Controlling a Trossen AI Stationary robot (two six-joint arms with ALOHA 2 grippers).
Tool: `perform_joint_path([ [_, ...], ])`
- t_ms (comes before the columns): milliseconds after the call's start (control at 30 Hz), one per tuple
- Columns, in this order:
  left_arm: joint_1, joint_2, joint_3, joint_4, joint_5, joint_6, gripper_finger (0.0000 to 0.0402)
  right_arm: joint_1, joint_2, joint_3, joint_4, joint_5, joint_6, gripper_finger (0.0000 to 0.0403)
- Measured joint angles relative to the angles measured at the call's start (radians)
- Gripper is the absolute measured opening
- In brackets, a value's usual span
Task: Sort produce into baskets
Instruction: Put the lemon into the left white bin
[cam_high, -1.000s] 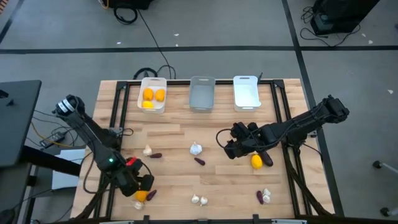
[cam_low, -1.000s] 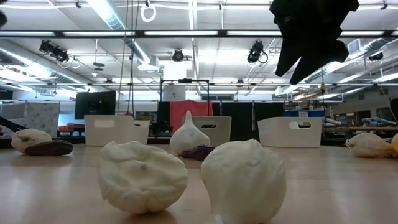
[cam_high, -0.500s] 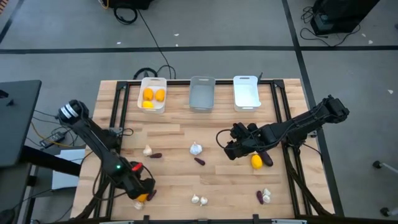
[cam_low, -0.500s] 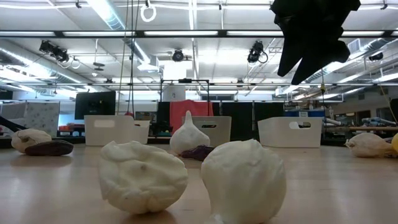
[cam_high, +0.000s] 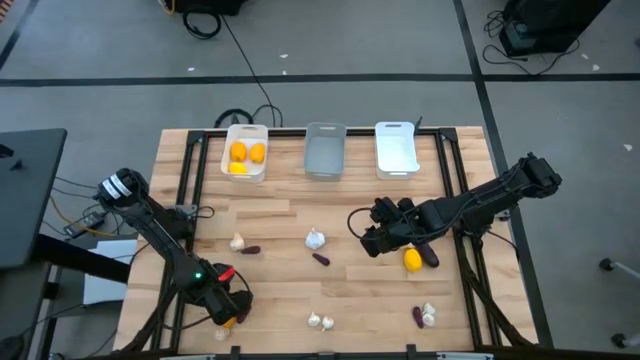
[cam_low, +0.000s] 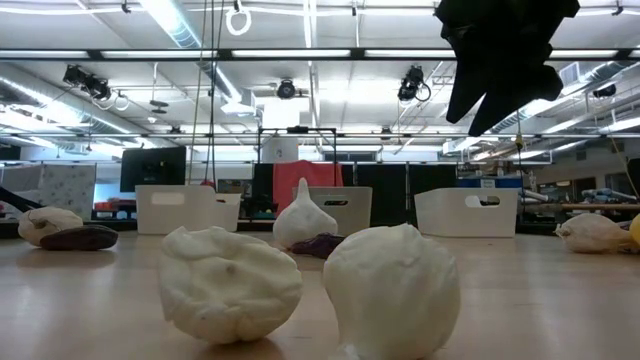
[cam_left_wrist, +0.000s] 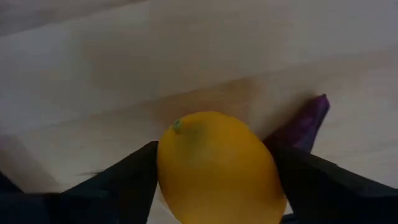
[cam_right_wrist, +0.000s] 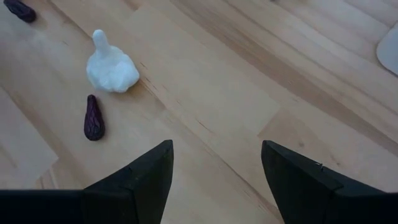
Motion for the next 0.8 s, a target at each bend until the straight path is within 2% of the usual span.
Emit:
perform_joint_path([
  [167, 0.001, -0.003, 0.0, -0.001, -0.004, 0.018, 0.026, -0.002, 0.0, 0.0, 0.0, 0.002, 0.0, 0.0254],
  [367, 0.003, -0.051, -0.002, -0.071, -0.048, 0.02, 0.026, -0.003, 0.0, 0.0, 0.0, 0.002, 0.001, 0.0252],
  [567, 0.048, -0.186, -0.002, -0.208, -0.114, 0.074, 0.0262, -0.003, 0.0, 0.0, 0.0, 0.0, 0.019, 0.0252],
  [800, 0.207, -0.39, -0.002, -0.39, -0.24, 0.296, 0.0262, -0.003, 0.0, 0.0, 0.001, -0.004, 0.066, 0.0252],
])
